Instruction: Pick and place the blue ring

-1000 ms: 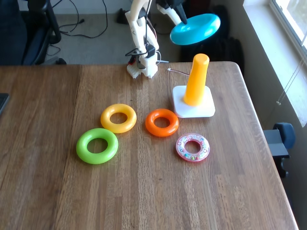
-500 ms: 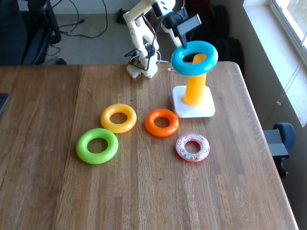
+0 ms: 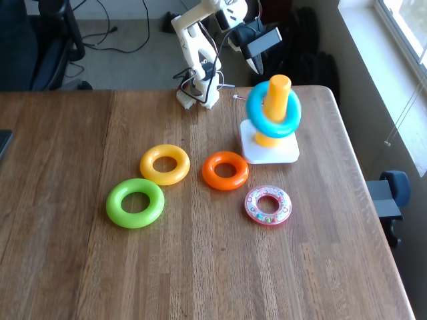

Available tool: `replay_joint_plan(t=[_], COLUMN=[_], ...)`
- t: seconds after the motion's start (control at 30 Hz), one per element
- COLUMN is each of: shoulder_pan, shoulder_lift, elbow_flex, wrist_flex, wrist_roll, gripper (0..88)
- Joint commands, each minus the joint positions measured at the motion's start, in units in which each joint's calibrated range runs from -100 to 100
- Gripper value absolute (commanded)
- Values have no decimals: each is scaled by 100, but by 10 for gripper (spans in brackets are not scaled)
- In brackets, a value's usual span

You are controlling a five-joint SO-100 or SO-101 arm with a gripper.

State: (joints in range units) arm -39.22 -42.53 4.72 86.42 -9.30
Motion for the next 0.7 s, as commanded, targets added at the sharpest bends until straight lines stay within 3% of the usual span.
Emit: replay_joint_plan(t=[0.0, 0.4, 0.67], shoulder_pan=[-32, 113, 1715], shoulder_lift=[-134, -218, -226], elbow_flex=[-114, -16, 405], wrist_flex=[-142, -142, -231], wrist_roll=[20, 254, 283], gripper=[24, 21, 21])
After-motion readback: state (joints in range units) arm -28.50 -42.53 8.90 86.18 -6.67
